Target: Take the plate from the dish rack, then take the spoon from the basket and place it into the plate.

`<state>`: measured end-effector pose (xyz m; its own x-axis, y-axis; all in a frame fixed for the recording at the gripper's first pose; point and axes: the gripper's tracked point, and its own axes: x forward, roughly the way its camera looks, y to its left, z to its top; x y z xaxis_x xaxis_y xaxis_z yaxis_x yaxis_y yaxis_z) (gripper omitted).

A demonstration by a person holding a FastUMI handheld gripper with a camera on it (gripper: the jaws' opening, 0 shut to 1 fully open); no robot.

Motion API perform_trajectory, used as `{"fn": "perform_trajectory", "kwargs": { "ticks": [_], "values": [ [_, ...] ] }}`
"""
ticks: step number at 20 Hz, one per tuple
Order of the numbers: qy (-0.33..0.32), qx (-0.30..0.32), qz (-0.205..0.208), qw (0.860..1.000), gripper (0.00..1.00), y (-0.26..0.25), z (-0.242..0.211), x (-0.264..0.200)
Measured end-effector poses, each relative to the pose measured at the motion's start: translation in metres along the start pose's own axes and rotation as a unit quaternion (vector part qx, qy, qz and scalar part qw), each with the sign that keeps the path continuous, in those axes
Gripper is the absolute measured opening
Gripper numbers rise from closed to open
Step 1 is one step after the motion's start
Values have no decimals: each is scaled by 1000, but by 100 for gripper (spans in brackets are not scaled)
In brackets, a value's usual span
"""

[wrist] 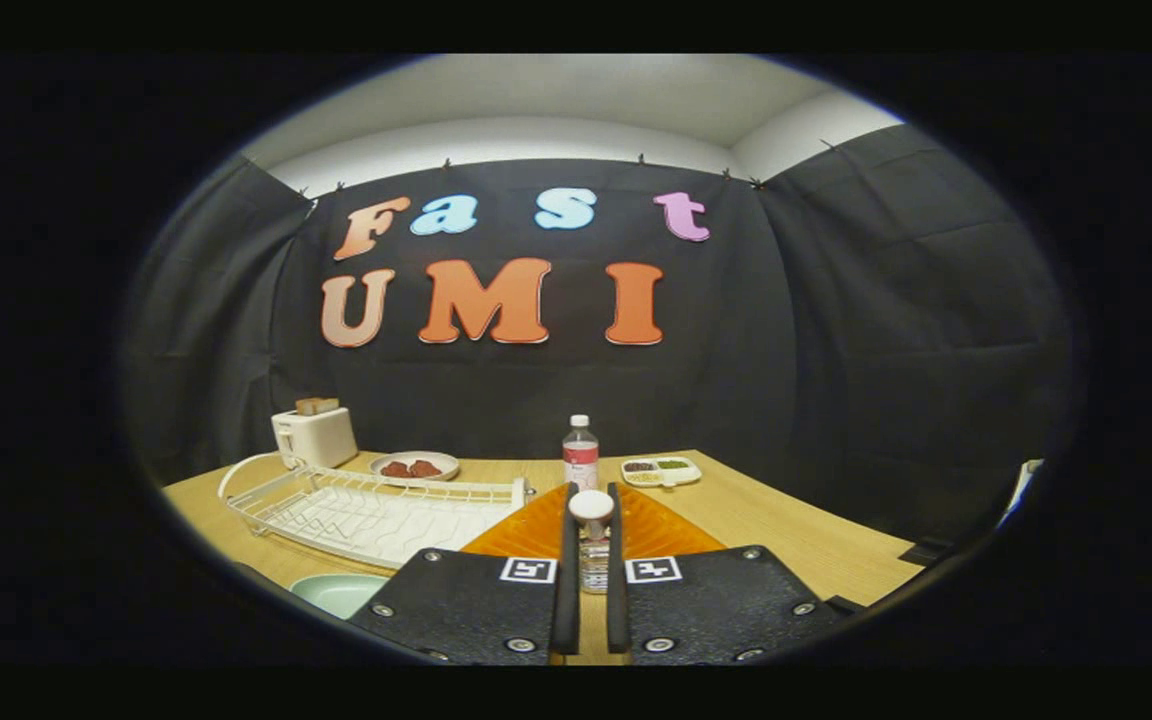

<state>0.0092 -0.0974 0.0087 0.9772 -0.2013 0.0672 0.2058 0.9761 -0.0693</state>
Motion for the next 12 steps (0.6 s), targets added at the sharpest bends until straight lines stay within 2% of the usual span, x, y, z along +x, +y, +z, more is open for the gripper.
{"fn": "perform_trajectory", "kwargs": {
  "ticks": [7, 12],
  "values": [
    [-1, 6, 30, 1000, 11, 36, 7, -35],
    [10, 22, 66, 998, 11, 73, -5, -56]
  ]
}}
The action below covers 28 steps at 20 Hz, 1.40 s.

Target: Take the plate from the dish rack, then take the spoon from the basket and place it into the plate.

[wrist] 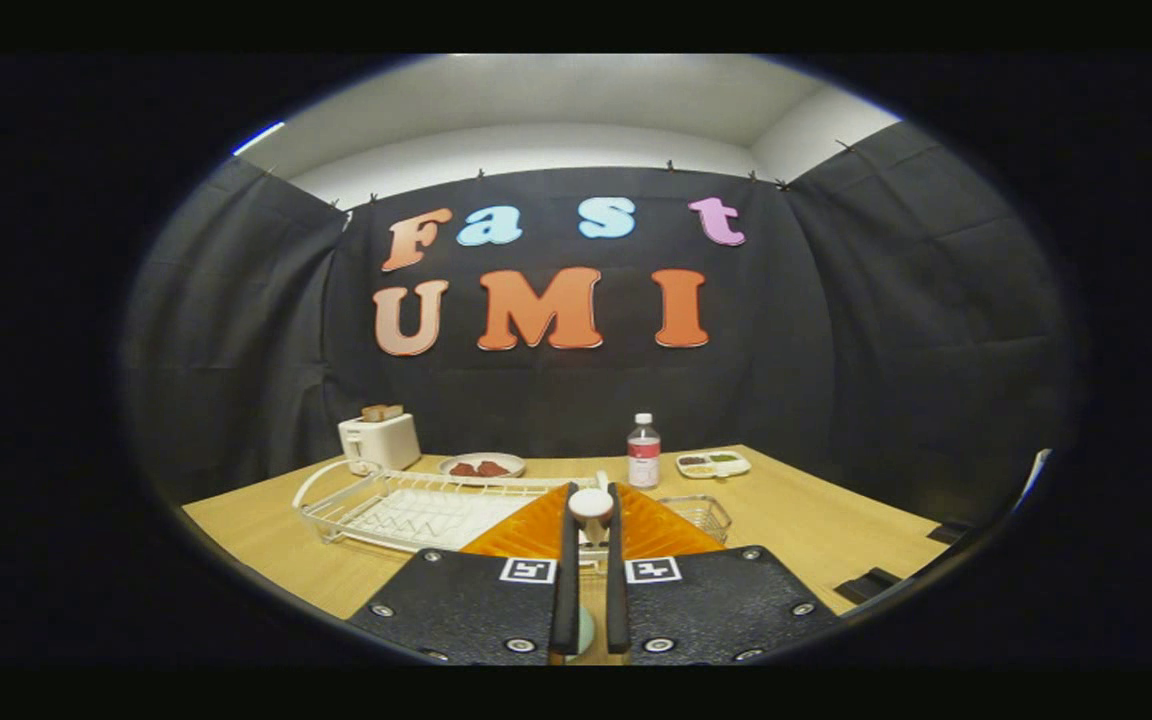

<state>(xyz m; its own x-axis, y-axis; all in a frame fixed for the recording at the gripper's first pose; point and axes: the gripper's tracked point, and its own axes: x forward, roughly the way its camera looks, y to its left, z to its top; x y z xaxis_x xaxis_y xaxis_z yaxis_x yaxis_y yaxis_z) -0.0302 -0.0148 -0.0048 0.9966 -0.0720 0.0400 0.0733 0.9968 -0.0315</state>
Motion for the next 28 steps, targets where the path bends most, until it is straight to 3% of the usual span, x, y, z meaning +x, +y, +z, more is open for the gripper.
{"fn": "perform_trajectory", "kwargs": {
  "ticks": [8, 17, 22, 28],
  "values": [
    [37, 8, 64, 997, 11, 60, -44, -6],
    [88, 3, 113, 990, 14, 93, -87, 0],
    [96, -13, 109, 989, 29, 86, -89, 3],
    [87, -9, 87, 992, 69, 55, -73, 11]
  ]
}}
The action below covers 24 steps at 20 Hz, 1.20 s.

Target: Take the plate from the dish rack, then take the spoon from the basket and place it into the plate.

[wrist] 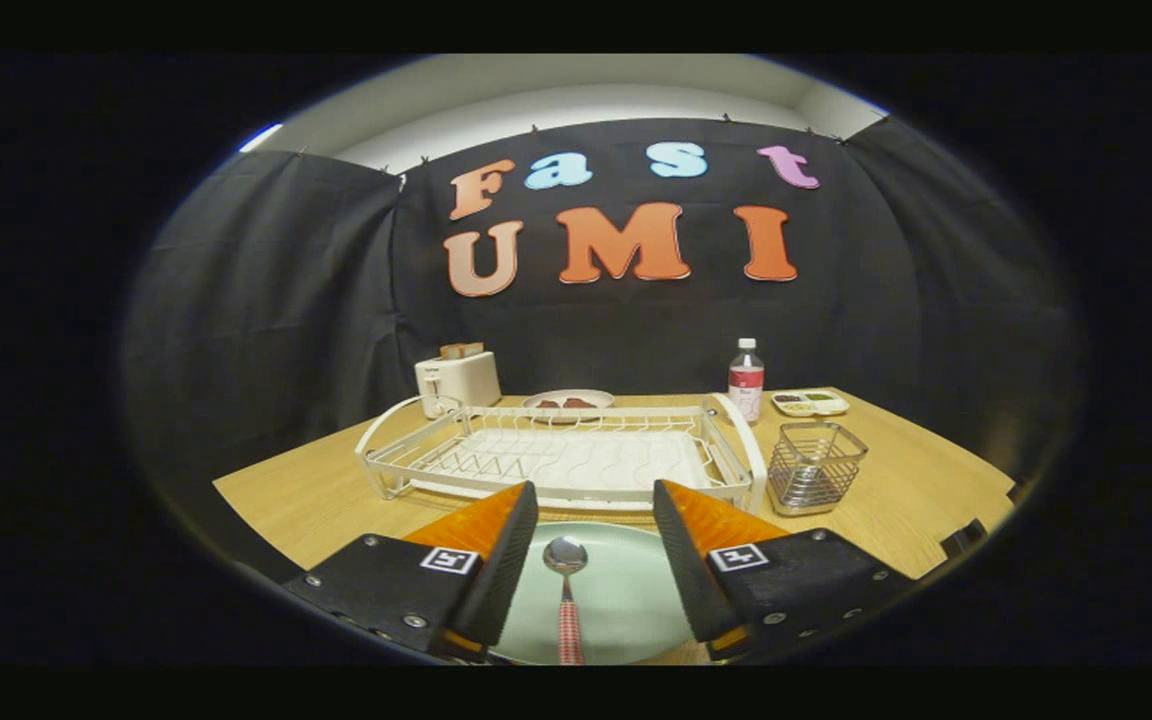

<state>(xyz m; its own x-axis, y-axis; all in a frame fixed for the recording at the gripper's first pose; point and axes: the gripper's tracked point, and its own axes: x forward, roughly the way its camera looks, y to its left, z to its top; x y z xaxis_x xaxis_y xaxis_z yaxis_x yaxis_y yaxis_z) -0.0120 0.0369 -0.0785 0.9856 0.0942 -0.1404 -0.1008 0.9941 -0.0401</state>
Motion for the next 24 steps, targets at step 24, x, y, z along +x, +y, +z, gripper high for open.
{"fn": "perform_trajectory", "kwargs": {
  "ticks": [24],
  "values": [
    [-36, -27, -133, 990, 97, -162, 51, -33]
  ]
}}
